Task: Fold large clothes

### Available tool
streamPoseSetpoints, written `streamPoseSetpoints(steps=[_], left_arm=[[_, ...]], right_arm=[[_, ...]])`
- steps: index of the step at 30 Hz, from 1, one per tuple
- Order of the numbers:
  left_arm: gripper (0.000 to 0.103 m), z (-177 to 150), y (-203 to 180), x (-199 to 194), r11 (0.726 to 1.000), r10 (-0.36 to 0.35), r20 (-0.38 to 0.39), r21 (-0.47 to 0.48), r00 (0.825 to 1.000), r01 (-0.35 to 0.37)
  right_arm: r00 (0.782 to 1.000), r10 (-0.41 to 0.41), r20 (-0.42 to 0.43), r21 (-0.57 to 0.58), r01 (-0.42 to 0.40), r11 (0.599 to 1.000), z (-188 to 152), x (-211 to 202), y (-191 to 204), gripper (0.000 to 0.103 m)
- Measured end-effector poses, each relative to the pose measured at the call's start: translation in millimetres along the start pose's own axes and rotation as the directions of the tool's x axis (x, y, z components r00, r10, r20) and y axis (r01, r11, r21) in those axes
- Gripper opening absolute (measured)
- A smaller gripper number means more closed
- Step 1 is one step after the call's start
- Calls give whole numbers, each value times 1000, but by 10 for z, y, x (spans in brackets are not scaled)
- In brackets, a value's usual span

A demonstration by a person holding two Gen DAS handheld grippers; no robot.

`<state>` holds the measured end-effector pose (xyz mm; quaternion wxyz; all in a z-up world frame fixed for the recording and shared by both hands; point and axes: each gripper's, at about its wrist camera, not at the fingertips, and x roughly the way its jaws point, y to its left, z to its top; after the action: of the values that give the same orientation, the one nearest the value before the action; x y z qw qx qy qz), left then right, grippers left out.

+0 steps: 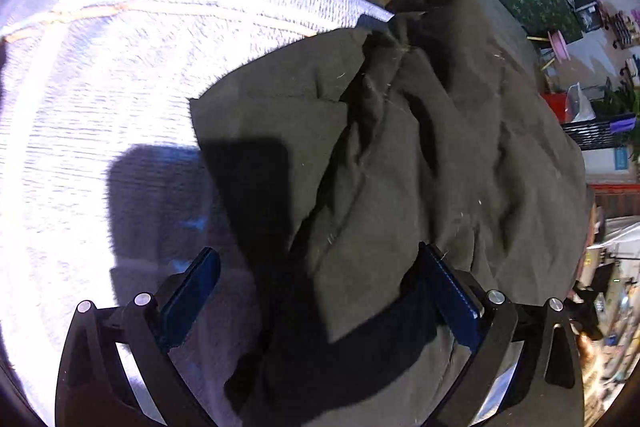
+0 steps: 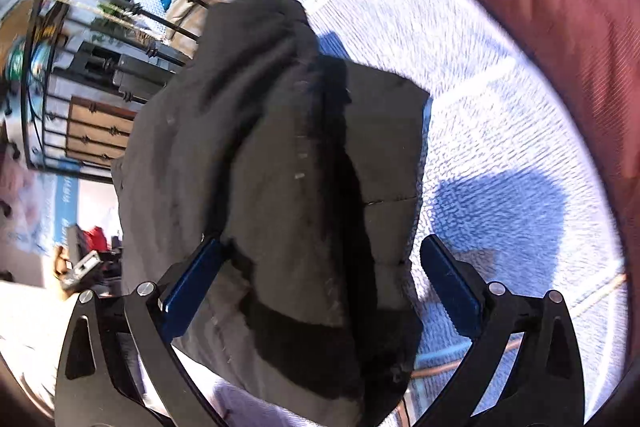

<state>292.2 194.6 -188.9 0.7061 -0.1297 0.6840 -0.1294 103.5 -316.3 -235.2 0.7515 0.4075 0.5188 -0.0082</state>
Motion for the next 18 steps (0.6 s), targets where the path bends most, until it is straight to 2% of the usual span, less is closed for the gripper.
streamPoseSetpoints(steps=[2,4,10,12,14,16,18], left_arm=[[98,23,44,82,1000,-21,-15,-9,1000,21],[98,34,51,119,999,-33,-16,-7,999,33],[96,110,-79,157,1000,-2,25,9,1000,1],[93,100,-210,150,999,31,51,33,998,-33],[88,92,-318,159,997,59,70,41,996,-62],[80,57,-435,145,997,67,82,39,994,-70],[73,29,-499,119,997,69,88,41,994,-73]], right_arm=[[999,29,-36,25,-28,999,19,144,-61,98],[999,36,-35,27,-35,999,33,163,-85,98],[999,38,-11,17,-37,999,-34,156,-79,98],[999,41,-10,31,-41,999,-39,157,-75,94],[1000,28,-11,41,-28,999,-53,157,-40,85],[999,38,-17,52,-37,998,-32,197,35,72],[1000,26,-15,52,-25,998,-22,198,76,63]])
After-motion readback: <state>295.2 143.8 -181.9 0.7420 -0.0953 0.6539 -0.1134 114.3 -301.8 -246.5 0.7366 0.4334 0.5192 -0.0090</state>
